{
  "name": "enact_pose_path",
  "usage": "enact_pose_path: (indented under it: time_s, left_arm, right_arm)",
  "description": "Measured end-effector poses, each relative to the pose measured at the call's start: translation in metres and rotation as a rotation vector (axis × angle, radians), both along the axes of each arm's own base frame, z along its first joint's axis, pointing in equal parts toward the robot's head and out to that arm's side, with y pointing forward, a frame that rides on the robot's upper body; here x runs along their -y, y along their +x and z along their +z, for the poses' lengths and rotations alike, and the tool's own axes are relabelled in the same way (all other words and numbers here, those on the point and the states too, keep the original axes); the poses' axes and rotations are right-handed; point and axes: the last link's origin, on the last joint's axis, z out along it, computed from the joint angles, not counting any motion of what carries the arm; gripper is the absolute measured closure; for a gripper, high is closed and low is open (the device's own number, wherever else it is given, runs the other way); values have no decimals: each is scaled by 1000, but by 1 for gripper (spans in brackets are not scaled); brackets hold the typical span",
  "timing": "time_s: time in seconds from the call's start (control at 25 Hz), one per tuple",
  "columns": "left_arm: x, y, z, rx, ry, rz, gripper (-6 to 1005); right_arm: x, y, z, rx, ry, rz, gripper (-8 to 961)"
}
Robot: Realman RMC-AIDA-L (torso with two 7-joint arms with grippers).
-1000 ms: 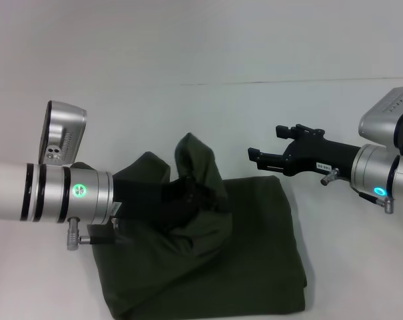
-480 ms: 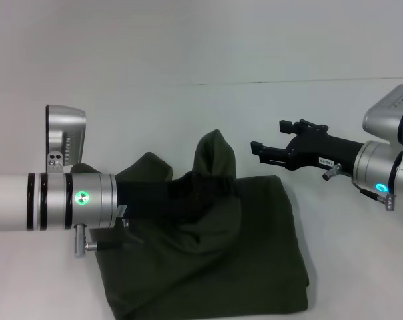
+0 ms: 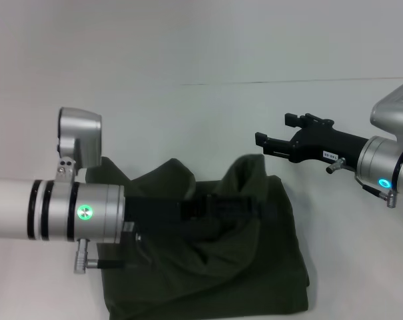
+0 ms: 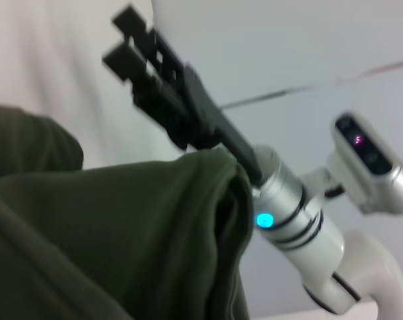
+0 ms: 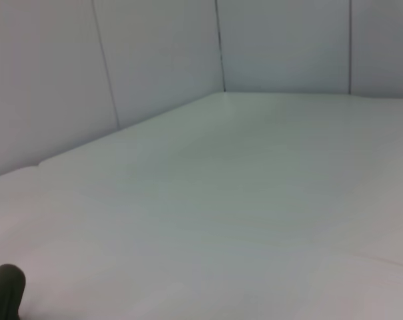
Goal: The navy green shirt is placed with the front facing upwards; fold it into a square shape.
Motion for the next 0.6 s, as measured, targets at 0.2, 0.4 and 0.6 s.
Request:
enact_pose_path:
  time_s: [0.2,0.4,0.6]
  left_arm:
    - [-7,0,-2,2,77,-4,77]
    - [-14,-7,-10,-69,130,-4,76]
    - [-21,1,-3,10,241,-39,77]
  right_arm:
    - [0,1,1,-7,7,-4,37]
    - [2,3,1,-7,6,-10,37]
    - [3,5,0,-9,5,-17,38]
